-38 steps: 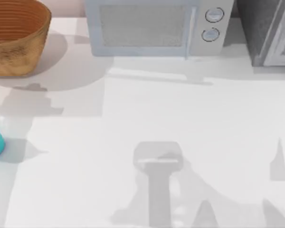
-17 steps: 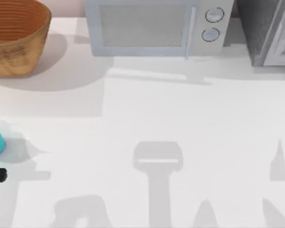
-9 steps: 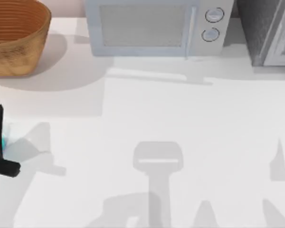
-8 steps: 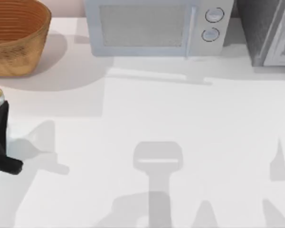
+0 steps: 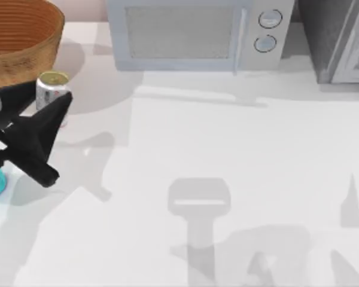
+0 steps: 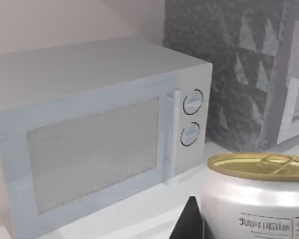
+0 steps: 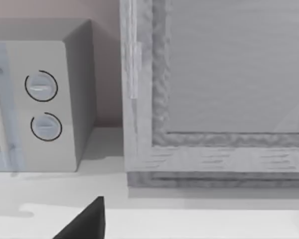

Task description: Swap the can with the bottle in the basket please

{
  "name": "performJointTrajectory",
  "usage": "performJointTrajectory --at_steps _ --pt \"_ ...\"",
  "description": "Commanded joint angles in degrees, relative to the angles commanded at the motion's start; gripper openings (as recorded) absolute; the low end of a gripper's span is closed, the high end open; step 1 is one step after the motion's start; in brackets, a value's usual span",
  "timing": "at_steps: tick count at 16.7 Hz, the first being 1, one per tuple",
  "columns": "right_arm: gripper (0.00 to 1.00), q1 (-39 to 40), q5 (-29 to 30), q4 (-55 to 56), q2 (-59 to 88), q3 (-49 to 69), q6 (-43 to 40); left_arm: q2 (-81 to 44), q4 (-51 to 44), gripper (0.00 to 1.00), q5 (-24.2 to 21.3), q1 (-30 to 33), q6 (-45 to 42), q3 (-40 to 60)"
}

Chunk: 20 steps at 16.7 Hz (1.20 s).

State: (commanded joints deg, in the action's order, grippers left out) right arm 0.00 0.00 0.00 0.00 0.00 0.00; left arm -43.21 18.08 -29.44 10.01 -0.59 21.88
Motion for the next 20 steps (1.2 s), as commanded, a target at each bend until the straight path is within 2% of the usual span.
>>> performJointTrajectory --at_steps 11,20 --pt "1.00 0.00 0.00 0.00 0.00 0.00 0.00 -32.65 15.90 0.00 -18.48 6.39 0.19 16.08" --pt "1.00 0.00 0.00 0.00 0.00 0.00 0.00 -58.79 29.85 0.00 -30.18 9.64 0.73 28.53"
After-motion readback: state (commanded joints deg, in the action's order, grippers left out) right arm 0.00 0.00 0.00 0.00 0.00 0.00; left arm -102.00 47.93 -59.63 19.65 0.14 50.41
